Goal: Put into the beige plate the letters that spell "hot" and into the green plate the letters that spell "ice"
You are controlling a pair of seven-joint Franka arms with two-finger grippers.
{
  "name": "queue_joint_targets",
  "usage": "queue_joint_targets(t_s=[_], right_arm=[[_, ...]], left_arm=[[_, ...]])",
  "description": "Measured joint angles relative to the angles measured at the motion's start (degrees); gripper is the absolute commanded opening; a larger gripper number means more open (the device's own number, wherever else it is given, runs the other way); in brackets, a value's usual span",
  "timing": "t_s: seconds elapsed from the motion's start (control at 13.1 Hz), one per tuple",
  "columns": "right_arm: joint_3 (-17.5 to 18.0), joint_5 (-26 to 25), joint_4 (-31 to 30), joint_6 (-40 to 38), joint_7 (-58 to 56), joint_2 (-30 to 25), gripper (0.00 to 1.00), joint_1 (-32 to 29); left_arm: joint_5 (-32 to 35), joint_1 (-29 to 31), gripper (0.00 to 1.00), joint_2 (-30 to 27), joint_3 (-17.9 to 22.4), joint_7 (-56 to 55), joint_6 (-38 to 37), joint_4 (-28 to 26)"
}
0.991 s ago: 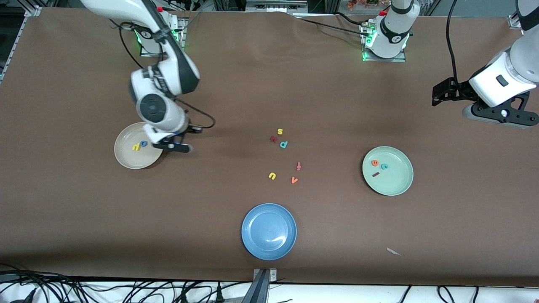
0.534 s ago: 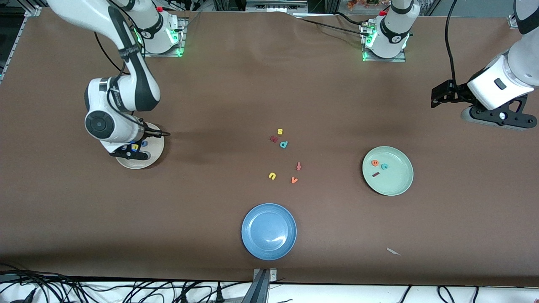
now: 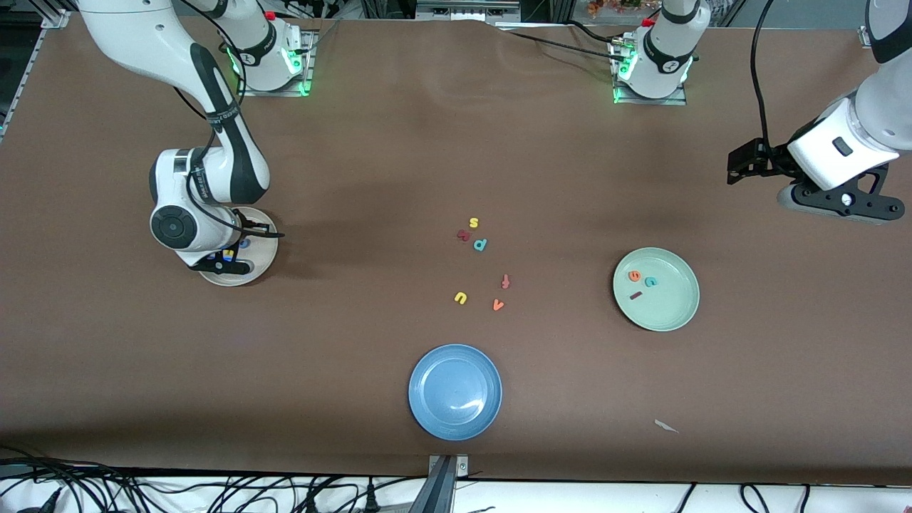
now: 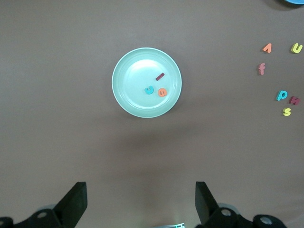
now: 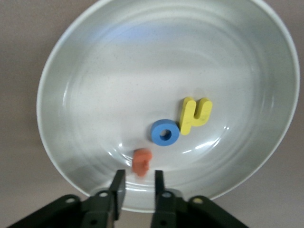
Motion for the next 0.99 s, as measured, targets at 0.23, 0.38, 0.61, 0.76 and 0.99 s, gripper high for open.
queue_joint_targets(t_s=[0.23, 0.38, 0.61, 0.76, 0.99], right_arm=[[-0.52, 0.01, 2.25, -0.13, -0.10, -2.70, 0.99, -0.04], [-1.67, 0.01, 6.72, -5.26, -0.36, -6.56, 0.99, -0.06], [-2.57, 0.02, 17.69, -18.79, -0.53, -11.06, 0.99, -0.10], [-3.17, 0.02, 24.00, -23.26, -0.54, -12.68, 0.99, -0.11], [-4.64, 0.02, 27.10, -24.00, -0.65, -14.04, 1.00, -0.13]], left_arm=[[0.00, 0.00, 1.00, 0.32, 0.12, -0.04, 1.03, 0.00], [0.00, 0.00, 1.00, 0.38, 0.30, -0.04, 1.26, 0.00], [0.00, 0.00, 1.00, 0.42, 0.37, -0.04, 1.34, 0.00], [0.00, 0.01, 1.00, 0.71, 0.45, -0.07, 1.36, 0.00], [0.00, 0.01, 1.00, 1.04, 0.51, -0.07, 1.38, 0.00]])
